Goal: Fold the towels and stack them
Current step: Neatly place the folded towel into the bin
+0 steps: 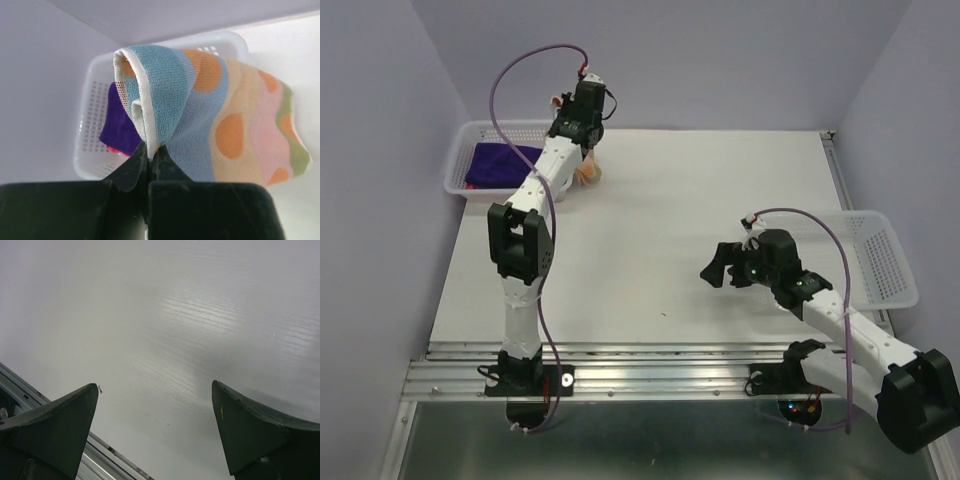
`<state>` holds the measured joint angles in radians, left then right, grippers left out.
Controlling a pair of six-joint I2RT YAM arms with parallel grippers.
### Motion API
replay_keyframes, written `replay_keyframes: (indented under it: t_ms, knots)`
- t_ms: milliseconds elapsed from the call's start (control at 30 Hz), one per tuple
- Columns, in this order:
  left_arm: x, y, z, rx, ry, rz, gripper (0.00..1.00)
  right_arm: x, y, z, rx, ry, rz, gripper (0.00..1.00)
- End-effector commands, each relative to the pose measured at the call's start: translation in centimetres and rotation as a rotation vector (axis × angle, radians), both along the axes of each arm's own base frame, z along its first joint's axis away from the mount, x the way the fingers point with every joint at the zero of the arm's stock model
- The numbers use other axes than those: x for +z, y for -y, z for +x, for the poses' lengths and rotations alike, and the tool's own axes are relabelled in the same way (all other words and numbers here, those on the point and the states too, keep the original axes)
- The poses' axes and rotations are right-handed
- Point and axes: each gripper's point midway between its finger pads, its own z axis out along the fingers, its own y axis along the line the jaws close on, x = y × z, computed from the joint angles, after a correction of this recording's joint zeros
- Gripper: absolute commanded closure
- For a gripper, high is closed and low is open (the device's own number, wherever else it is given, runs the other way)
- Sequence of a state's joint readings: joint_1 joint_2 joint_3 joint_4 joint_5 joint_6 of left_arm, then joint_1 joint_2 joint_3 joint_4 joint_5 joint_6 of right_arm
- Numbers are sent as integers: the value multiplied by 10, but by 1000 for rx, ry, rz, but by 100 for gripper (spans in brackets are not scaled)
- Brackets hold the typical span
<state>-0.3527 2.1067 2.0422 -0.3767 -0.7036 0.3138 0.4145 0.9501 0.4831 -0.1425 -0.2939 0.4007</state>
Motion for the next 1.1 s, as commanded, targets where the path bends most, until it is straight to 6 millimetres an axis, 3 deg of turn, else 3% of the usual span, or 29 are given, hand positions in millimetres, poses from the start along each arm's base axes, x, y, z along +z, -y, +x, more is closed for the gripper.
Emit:
replay_keyframes:
  t_ms: [0, 167, 367, 433, 533, 567, 667, 767, 833, 900, 1067]
  knots:
    - [48, -30, 0, 28, 26, 36, 100, -2, 1, 7, -27, 13, -16, 0]
    - [63, -57, 2, 29, 51, -24, 100, -5, 3, 9, -38, 5, -28, 0]
    - [54, -106, 9, 69, 48, -41, 100, -9, 6, 11, -52, -1, -48, 0]
    - [48, -122, 13, 93, 55, -56, 100, -10, 6, 11, -52, -2, -51, 0]
    - [32, -132, 18, 105, 44, -68, 100, -16, 8, 10, -58, -15, -62, 0]
    - [19, -135, 18, 101, 18, -64, 100, -17, 9, 11, -63, -18, -67, 0]
    - [11, -146, 23, 102, 30, -48, 100, -18, 10, 13, -73, -19, -79, 0]
    - [-9, -160, 29, 111, 5, -72, 100, -22, 11, 13, -77, -28, -88, 0]
    - [-10, -161, 32, 111, -10, -80, 100, -25, 12, 13, -80, -39, -97, 0]
    - [-18, -187, 30, 169, -23, -81, 100, -27, 13, 14, -85, -44, -102, 0]
    - [-25, -203, 28, 198, -31, -104, 100, -27, 13, 14, -84, -43, -101, 0]
